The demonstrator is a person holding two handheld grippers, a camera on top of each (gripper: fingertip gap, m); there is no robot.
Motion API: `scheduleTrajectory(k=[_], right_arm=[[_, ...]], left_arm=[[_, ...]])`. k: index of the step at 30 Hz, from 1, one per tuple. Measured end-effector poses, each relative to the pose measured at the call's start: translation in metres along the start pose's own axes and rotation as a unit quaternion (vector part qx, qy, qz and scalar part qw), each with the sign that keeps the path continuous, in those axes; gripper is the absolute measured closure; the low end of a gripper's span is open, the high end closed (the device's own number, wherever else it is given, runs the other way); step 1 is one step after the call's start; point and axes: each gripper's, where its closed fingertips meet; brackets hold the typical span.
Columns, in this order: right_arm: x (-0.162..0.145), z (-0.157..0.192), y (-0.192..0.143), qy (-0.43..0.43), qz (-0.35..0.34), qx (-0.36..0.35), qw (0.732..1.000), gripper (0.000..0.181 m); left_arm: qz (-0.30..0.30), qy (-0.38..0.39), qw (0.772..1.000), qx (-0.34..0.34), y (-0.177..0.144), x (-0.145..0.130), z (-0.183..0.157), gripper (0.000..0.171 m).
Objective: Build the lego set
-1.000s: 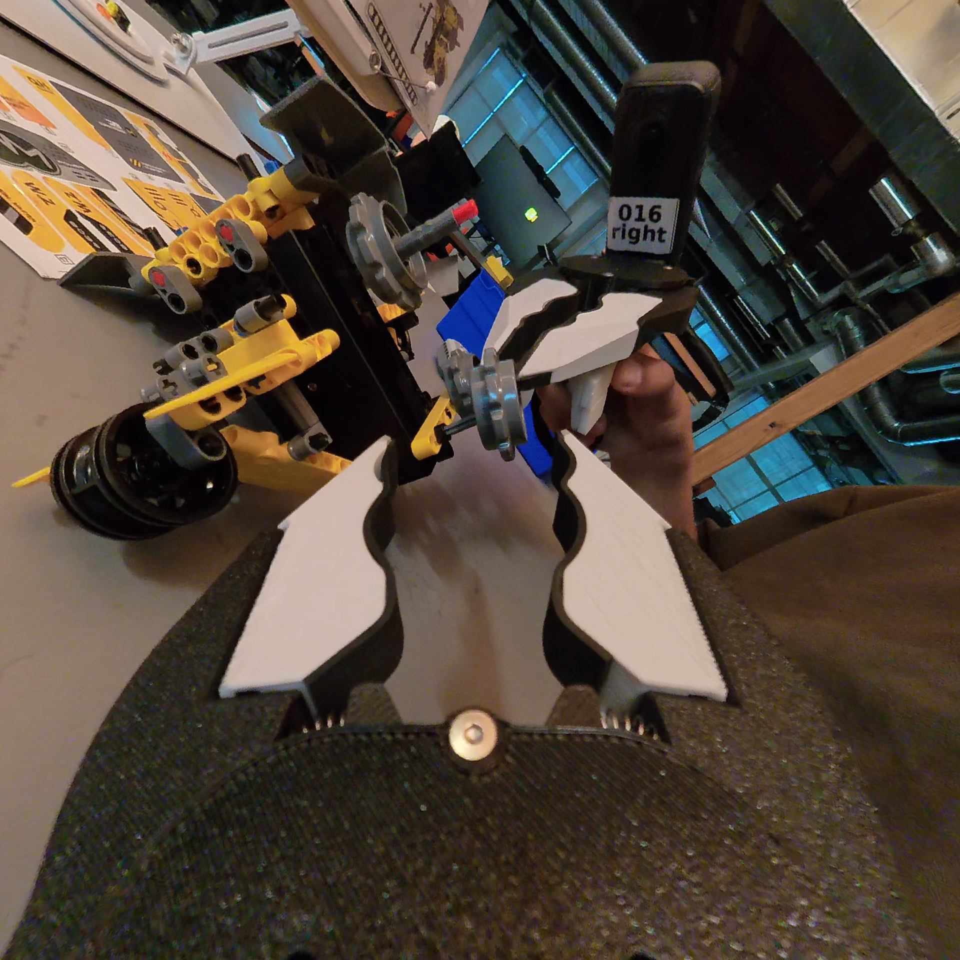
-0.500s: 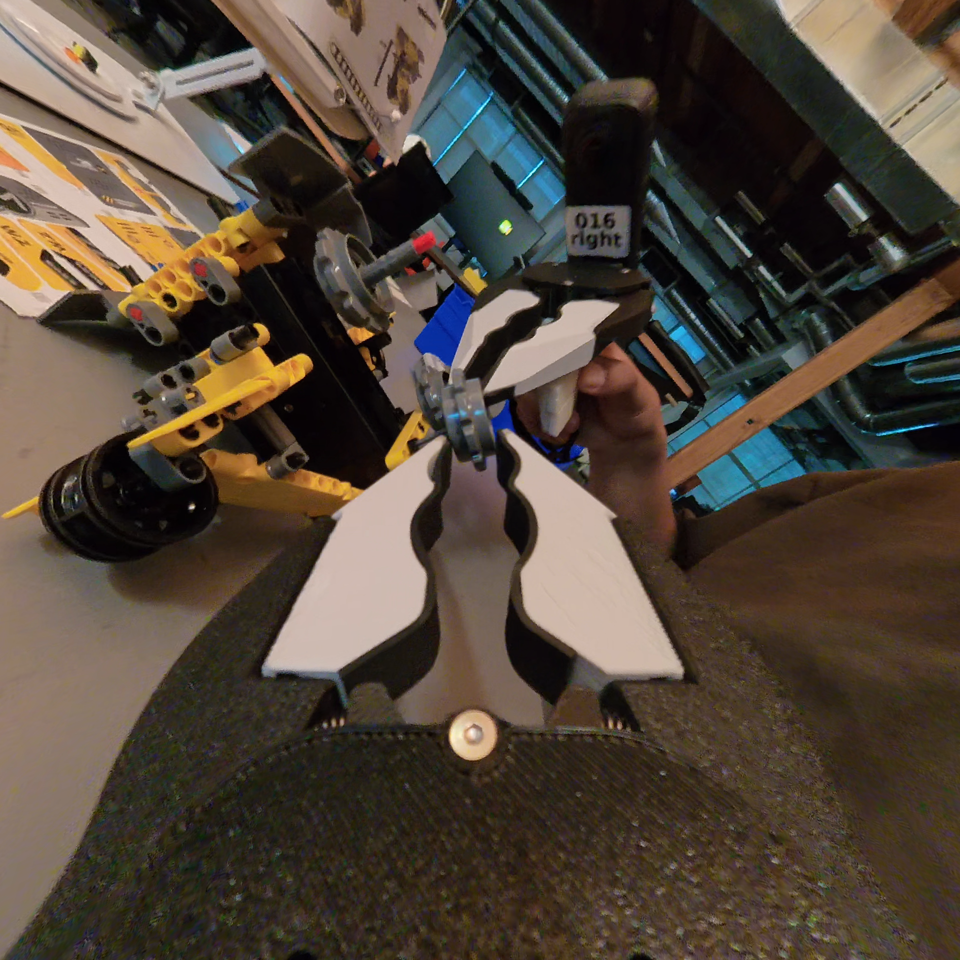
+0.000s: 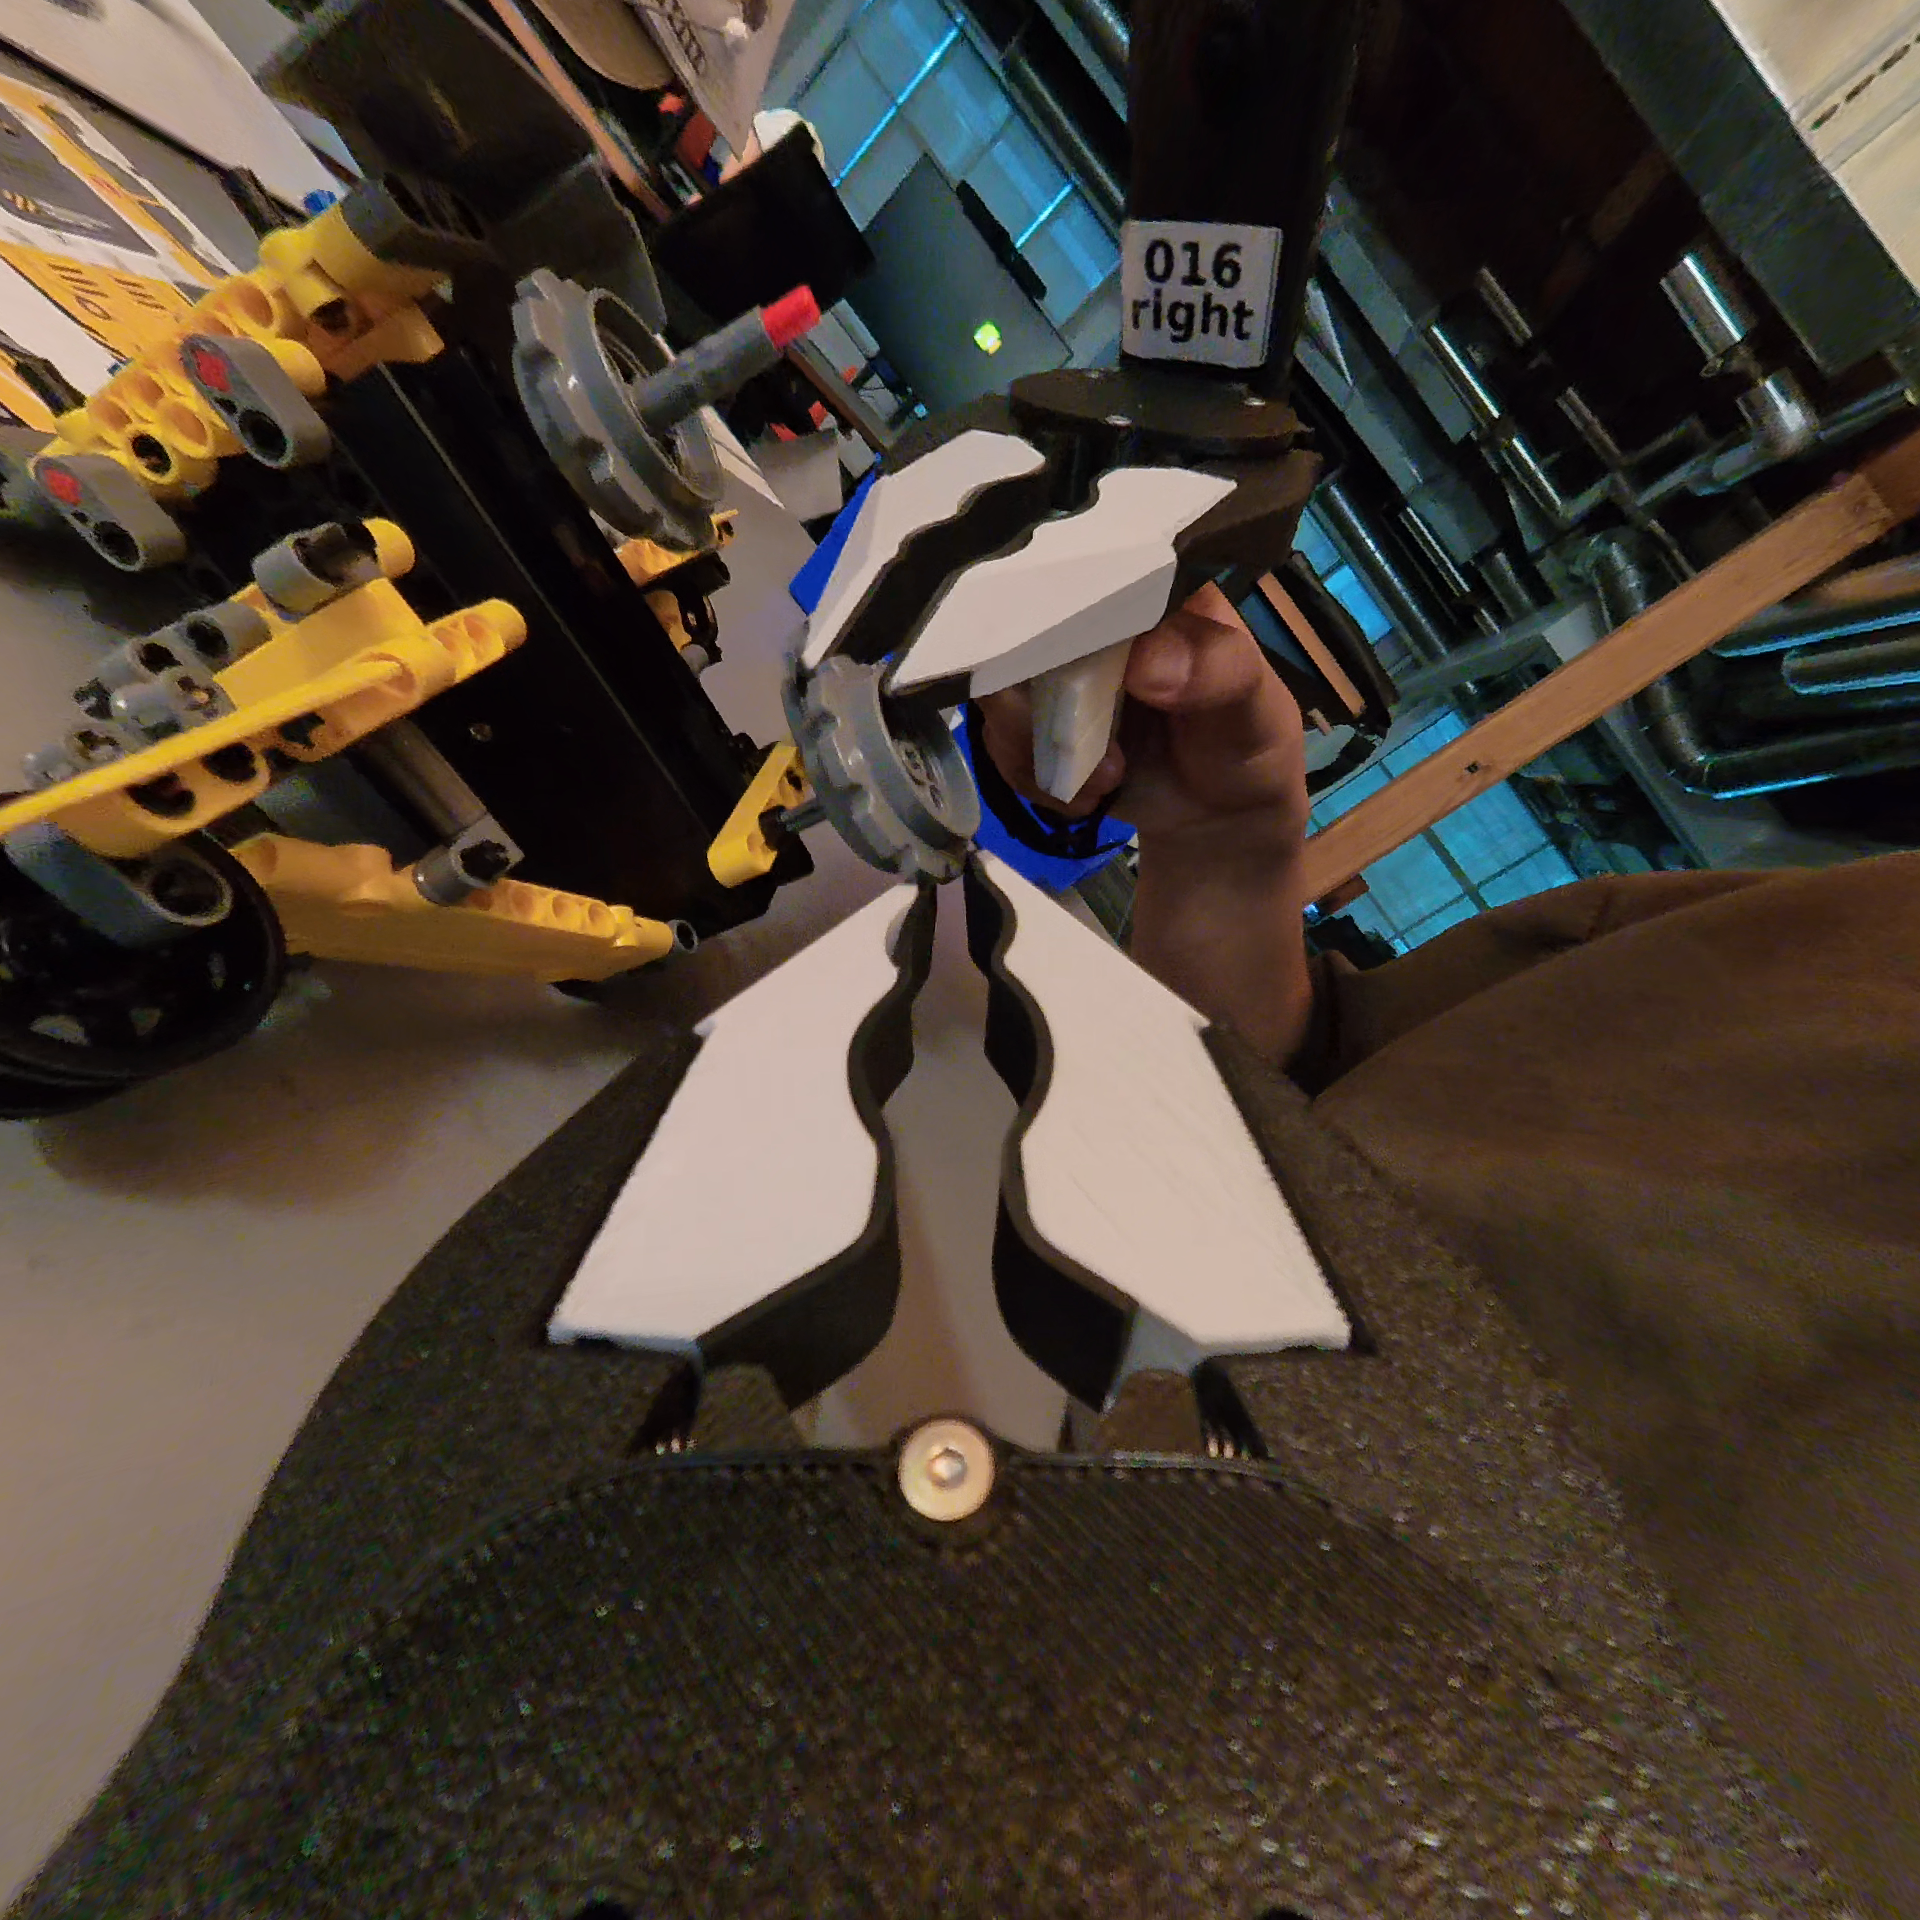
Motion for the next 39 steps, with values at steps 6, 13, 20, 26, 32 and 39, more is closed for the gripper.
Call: scheduleTrajectory(k=[6,13,20,26,32,39], right_arm=[[-0.002,0.004,-0.005,0.027,-0.006,0.037,0.999,0.172],[0.003,-0.001,-0.008,0.027,-0.009,0.061,0.998,0.172],[0.005,0.005,-0.006,-0.009,0.006,0.102,0.995,0.172],[0.003,0.003,-0.007,-0.027,0.025,0.101,0.994,0.172],[-0.003,0.004,-0.002,-0.096,0.077,0.08,0.989,0.172],[-0.001,0.002,-0.002,-0.115,0.097,0.08,0.985,0.172]], left_arm=[[0.002,-0.008,1.0,-0.003,0.001,-0.003,-0.001,0.155],[-0.025,-0.003,1.0,0.001,-0.005,0.007,0.001,0.146],[-0.046,0.004,0.998,0.036,-0.012,0.017,0.012,0.128],[-0.055,0.023,0.995,0.082,-0.018,0.02,0.024,0.102],[-0.05,0.008,0.997,0.059,-0.009,0.019,0.018,0.113],[-0.052,0.006,0.997,0.058,-0.01,0.021,0.018,0.126]])
Point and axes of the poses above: each gripper's, where its closed fingertips meet, y out along the fingers, x out of its top, z = x × y across the jaws, and after that the axes turned 13 degrees about -z, right-handed
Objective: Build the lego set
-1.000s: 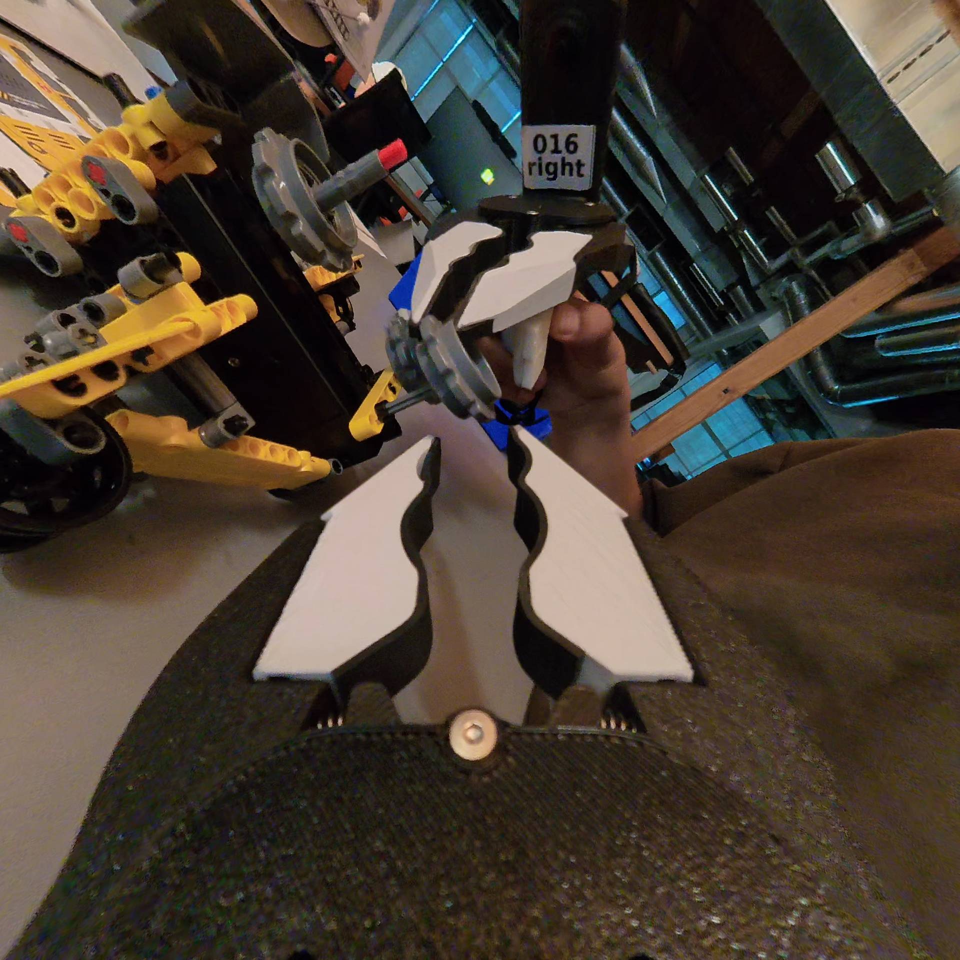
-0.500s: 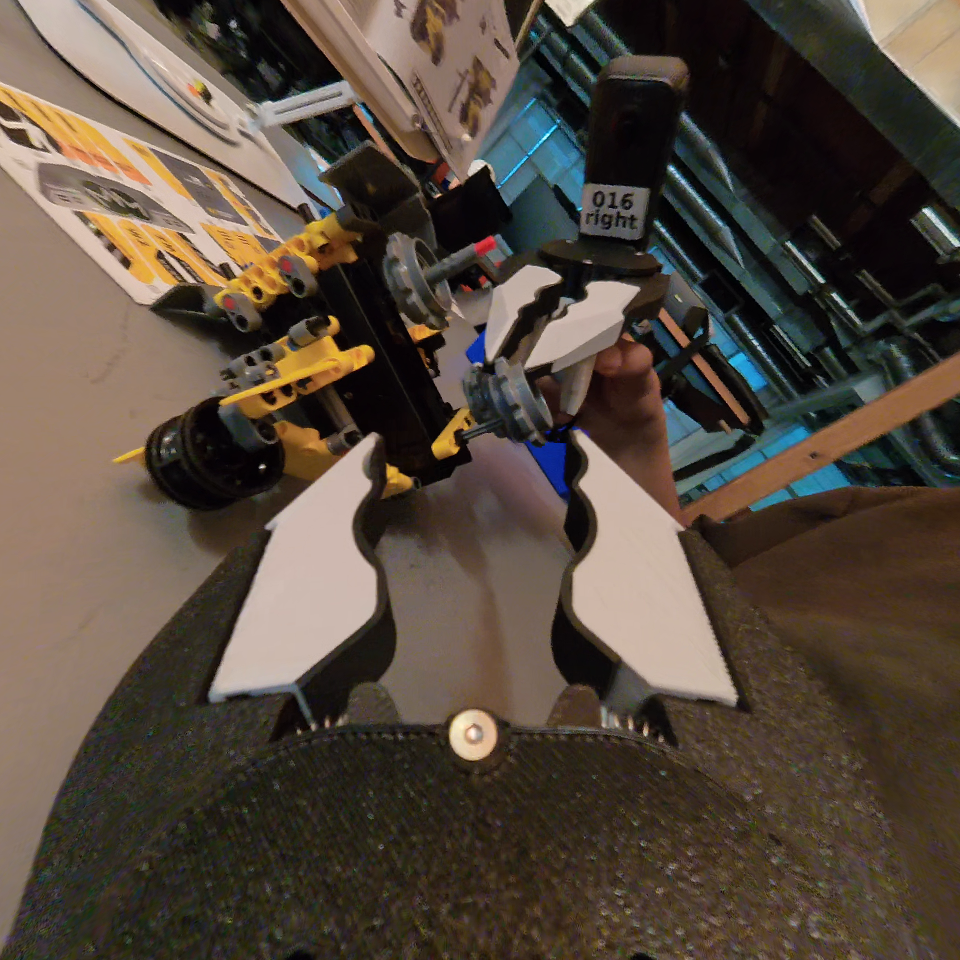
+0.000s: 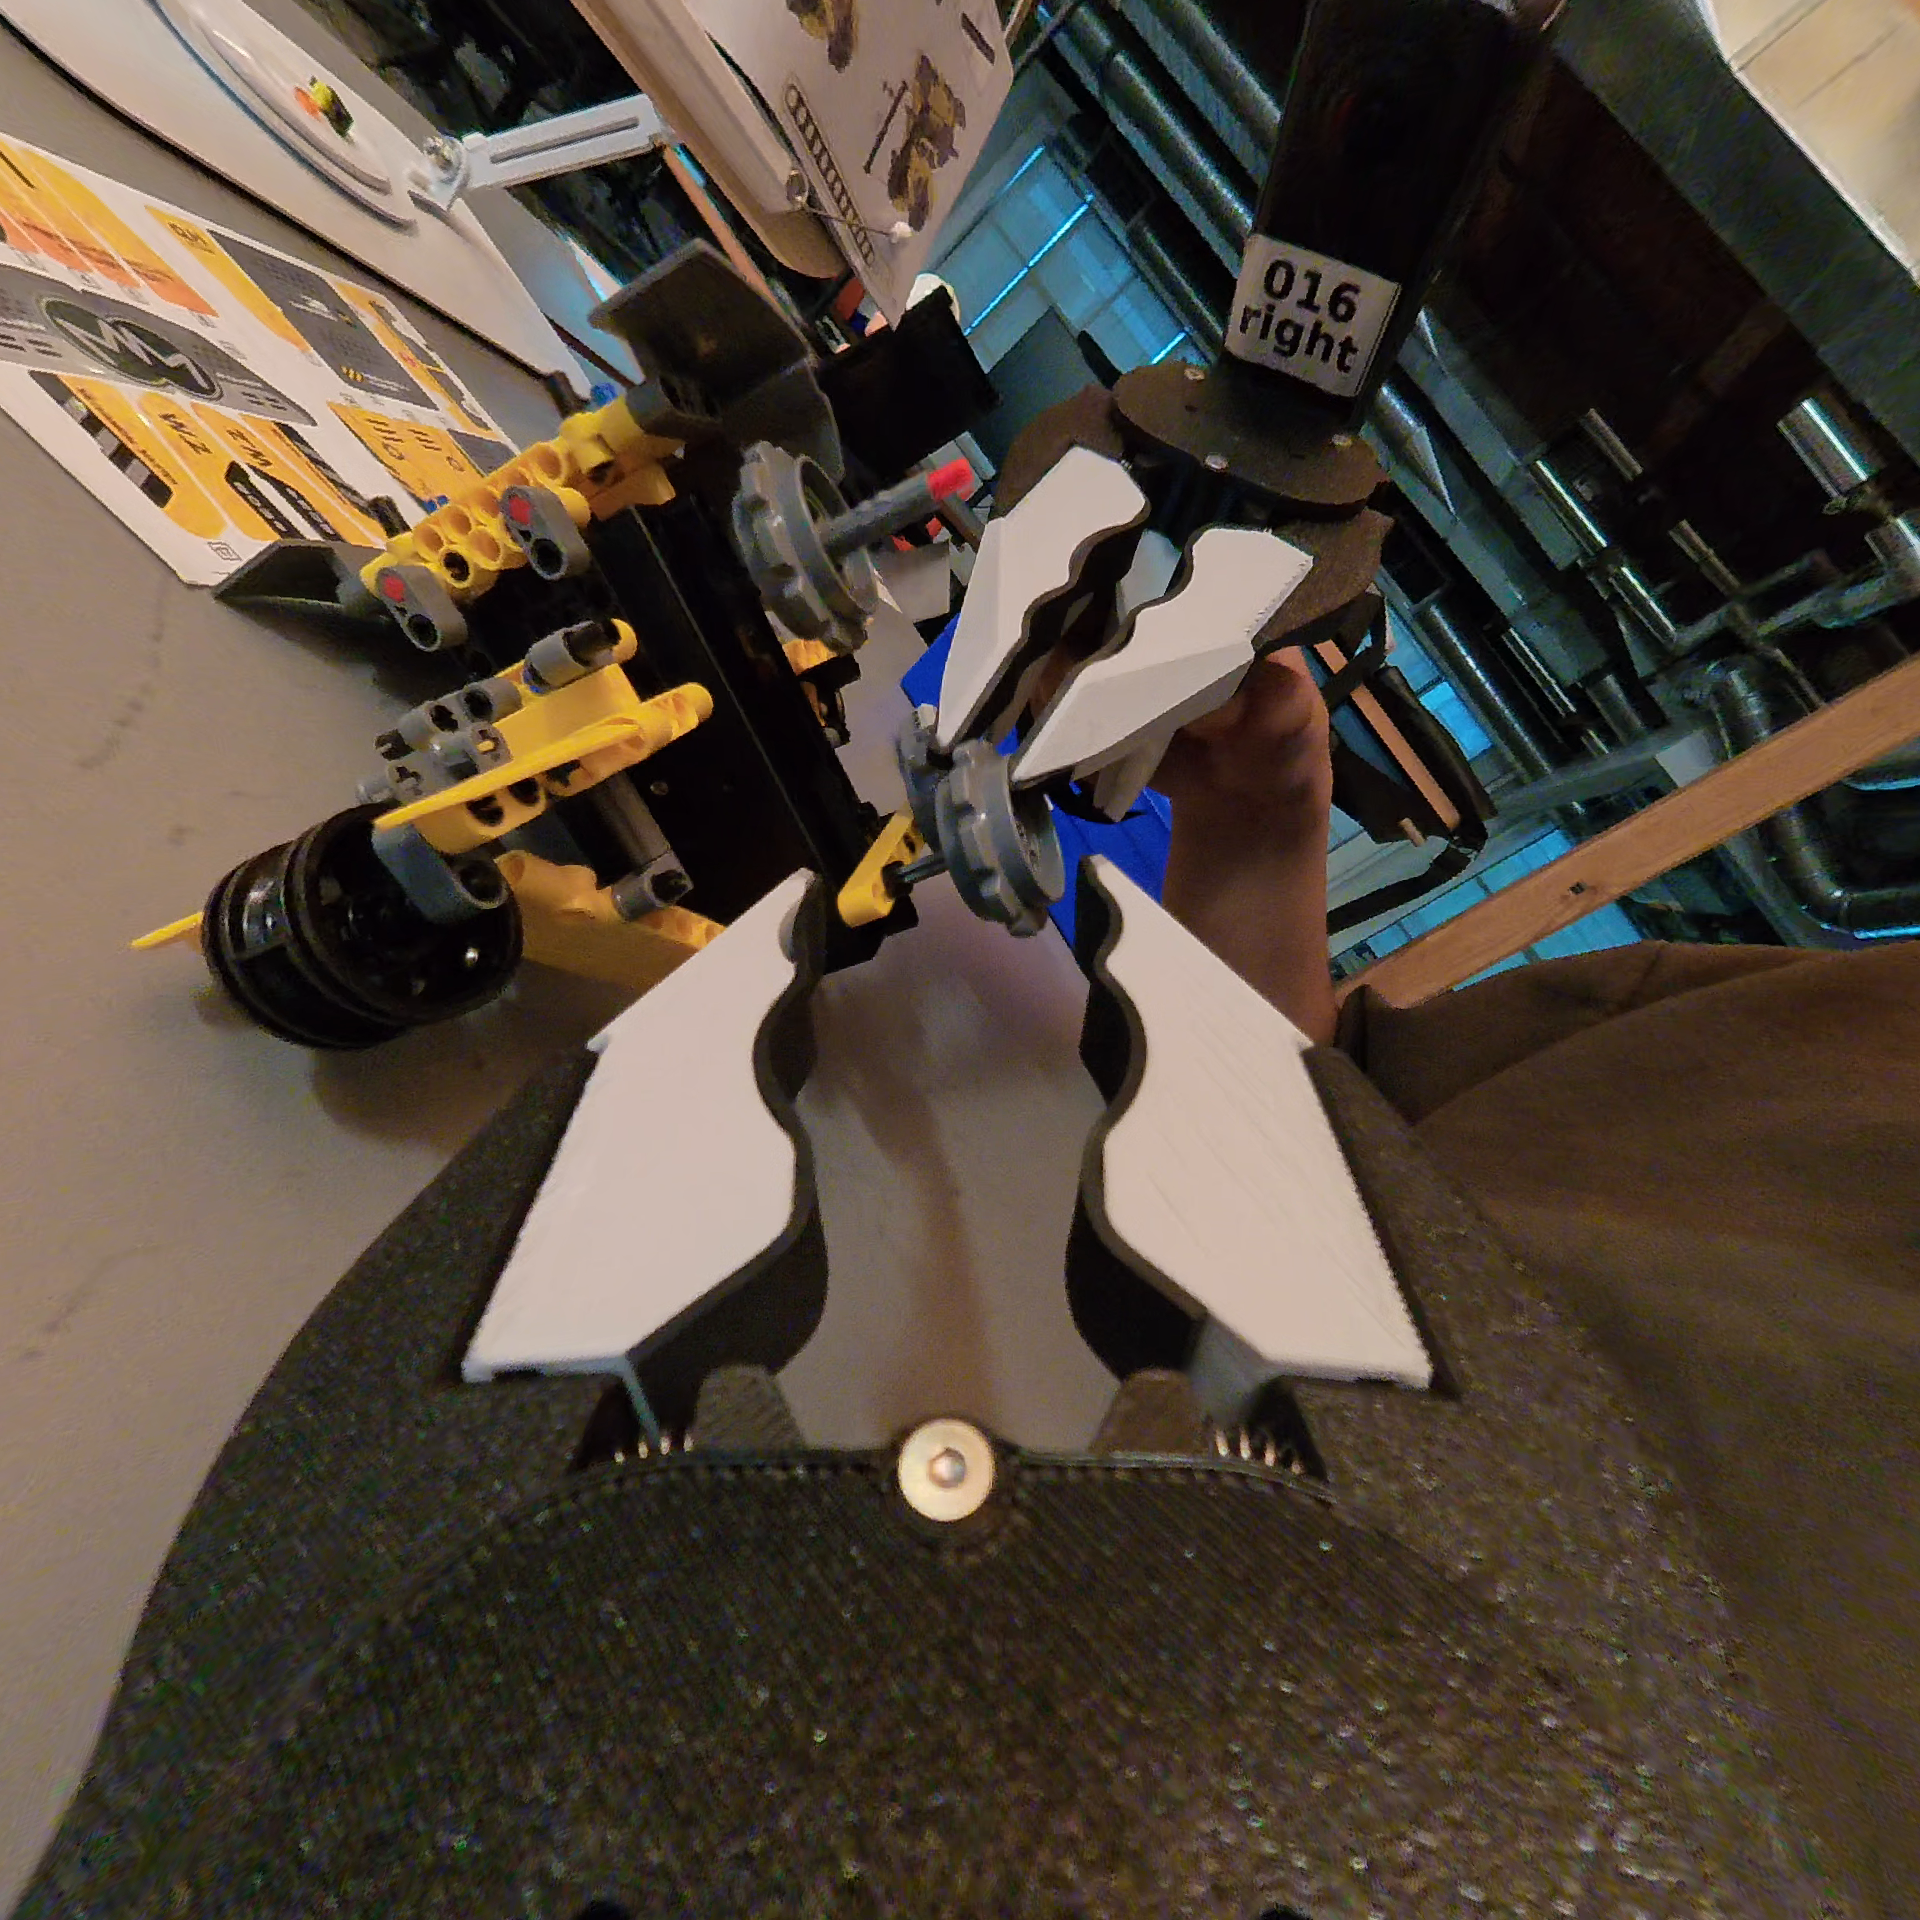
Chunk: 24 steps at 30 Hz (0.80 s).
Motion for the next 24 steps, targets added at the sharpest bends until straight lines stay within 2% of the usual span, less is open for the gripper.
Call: scheduleTrajectory(k=[11,18,24], right_arm=[[-0.0006,-0.0007,0.0013,-0.013,0.013,0.008,1.0,0.172],[-0.0015,-0.0031,0.0016,-0.036,0.022,-0.012,0.999,0.171],[-0.0014,-0.0053,-0.0027,-0.041,-0.005,-0.042,0.998,0.159]], left_arm=[[0.008,-0.014,1.0,0.004,0.0035,-0.0039,0.0047,0.123],[0.003,-0.016,1.0,-0.002,0.0061,-0.0011,0.0019,0.129],[-0.002,-0.007,1.0,-0.001,0.0077,0.0006,-0.0003,0.133]])
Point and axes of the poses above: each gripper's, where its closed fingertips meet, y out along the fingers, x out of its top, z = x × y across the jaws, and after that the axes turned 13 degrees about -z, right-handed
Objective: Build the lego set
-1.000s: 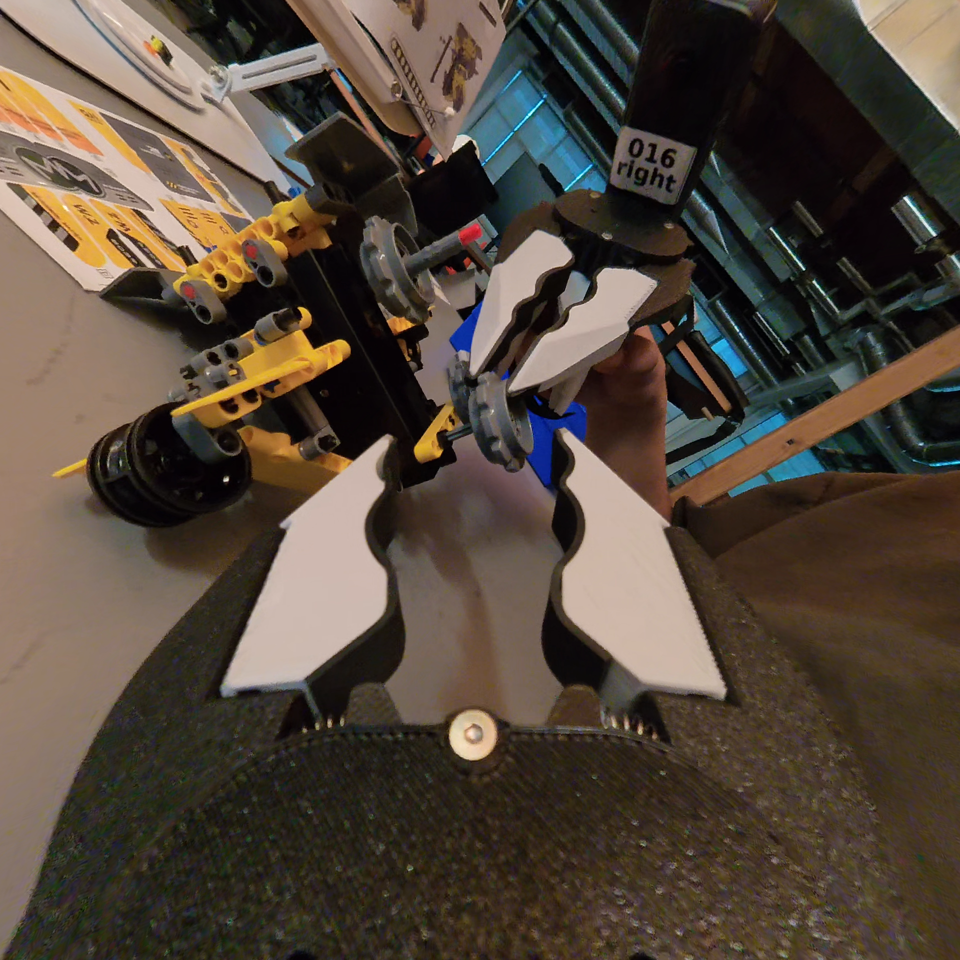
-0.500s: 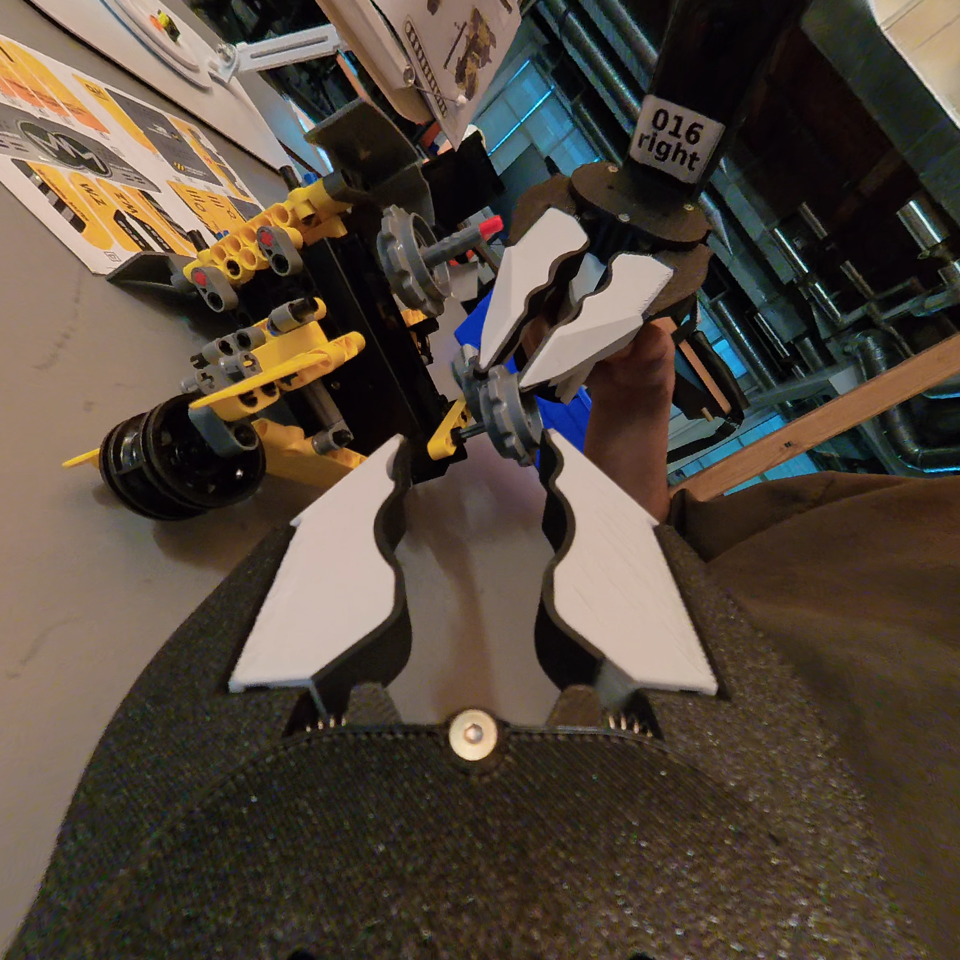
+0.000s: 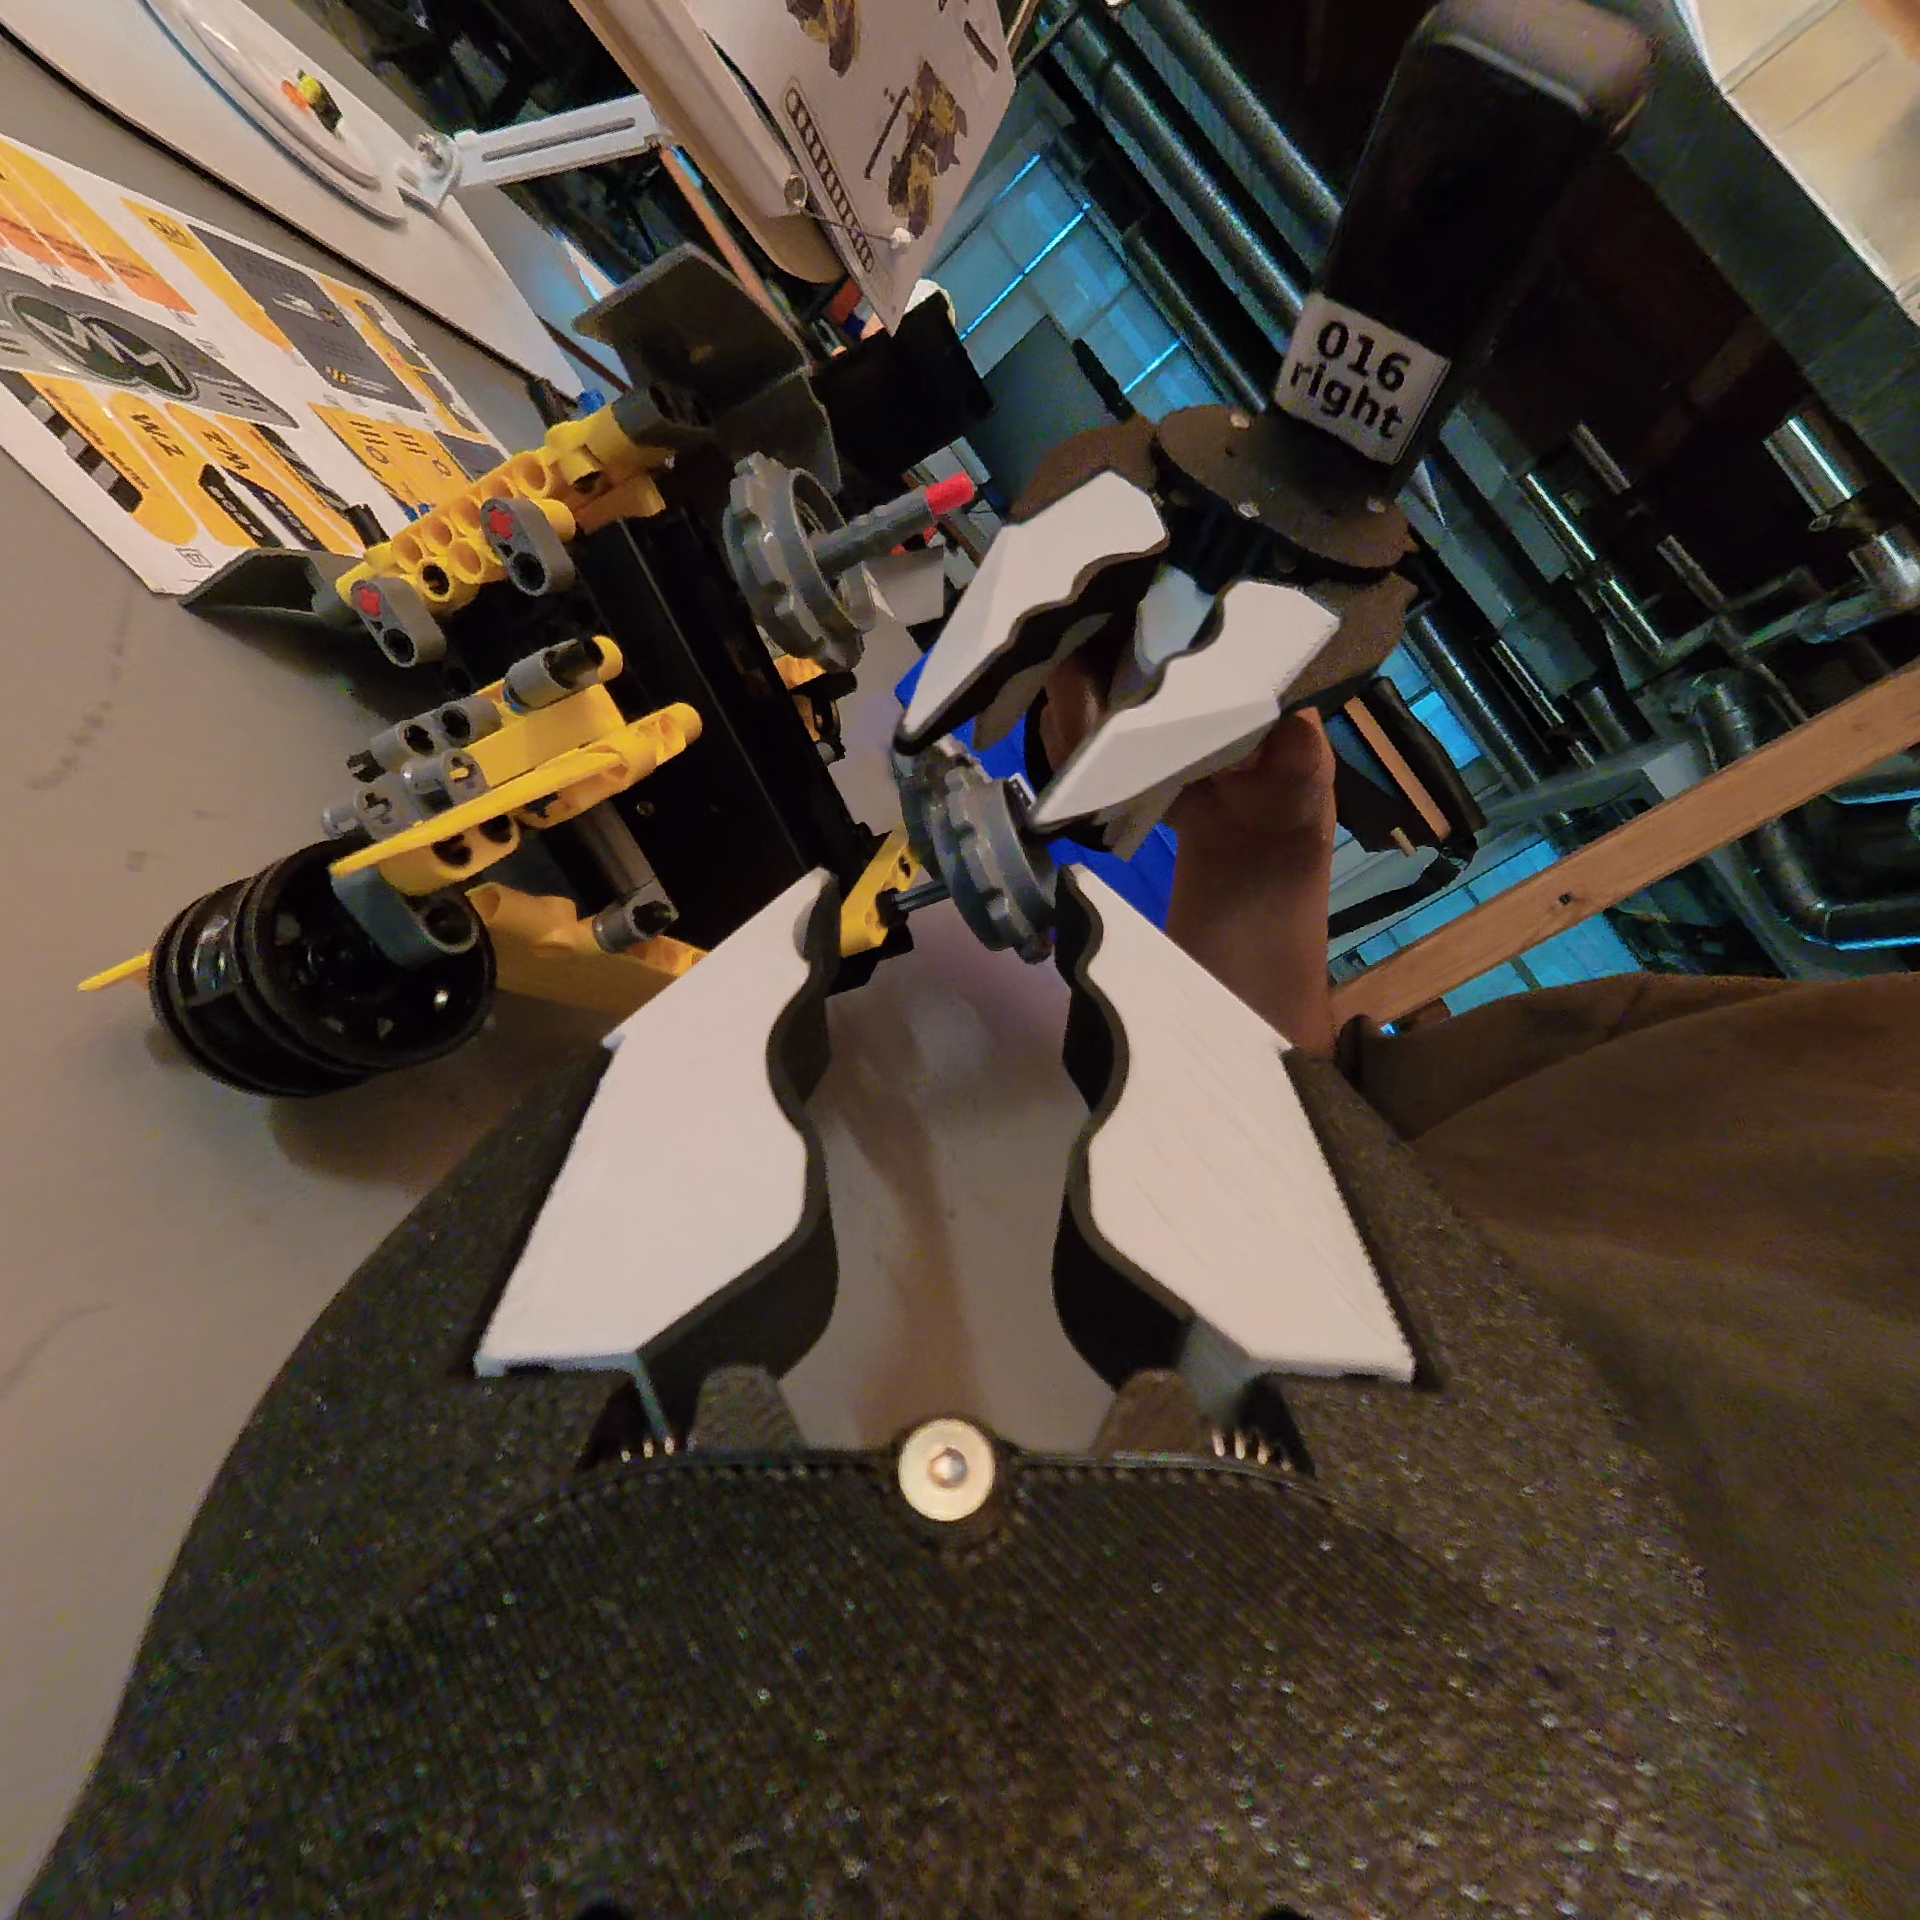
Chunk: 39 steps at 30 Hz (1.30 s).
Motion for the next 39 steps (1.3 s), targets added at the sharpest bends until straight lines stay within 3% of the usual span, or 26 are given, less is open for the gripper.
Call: scheduleTrajectory(k=[4,7,10,13,19,23,31,36,39], right_arm=[[0.013,0.011,-0.012,-0.002,-0.073,-0.006,0.997,0.153],[0.021,0.015,-0.021,-0.059,-0.124,-0.044,0.99,0.154],[0.014,0.019,-0.019,-0.158,-0.125,-0.095,0.975,0.154],[0.008,0.016,-0.014,-0.205,-0.129,-0.143,0.96,0.154],[0.001,0.025,-0.007,-0.254,-0.151,-0.143,0.945,0.145],[0.001,0.028,-0.01,-0.385,-0.132,-0.209,0.889,0.14],[-0.003,0.028,-0.009,-0.605,-0.064,-0.299,0.735,0.152],[-0.012,0.024,-0.004,-0.661,-0.035,-0.306,0.684,0.157],[-0.013,0.023,-0.003,-0.665,-0.029,-0.31,0.679,0.161]], left_arm=[[-0.002,-0.002,1.0,-0.003,0.001,0.0,-0.001,0.135],[-0.006,-0.003,1.0,-0.004,0.001,0.001,-0.001,0.137],[-0.008,-0.003,1.0,-0.004,0.001,0.001,-0.001,0.138],[-0.007,-0.005,1.0,-0.005,0.002,0.0,0.0,0.138],[-0.008,-0.001,1.0,-0.003,0.004,0.0,0.0,0.138],[-0.01,-0.004,1.0,-0.003,0.005,0.001,0.001,0.139],[-0.014,-0.006,1.0,-0.003,0.008,0.001,0.001,0.139],[-0.013,-0.008,1.0,-0.006,0.009,-0.001,-0.002,0.14],[-0.016,-0.007,1.0,-0.004,0.009,0.0,-0.001,0.141]])
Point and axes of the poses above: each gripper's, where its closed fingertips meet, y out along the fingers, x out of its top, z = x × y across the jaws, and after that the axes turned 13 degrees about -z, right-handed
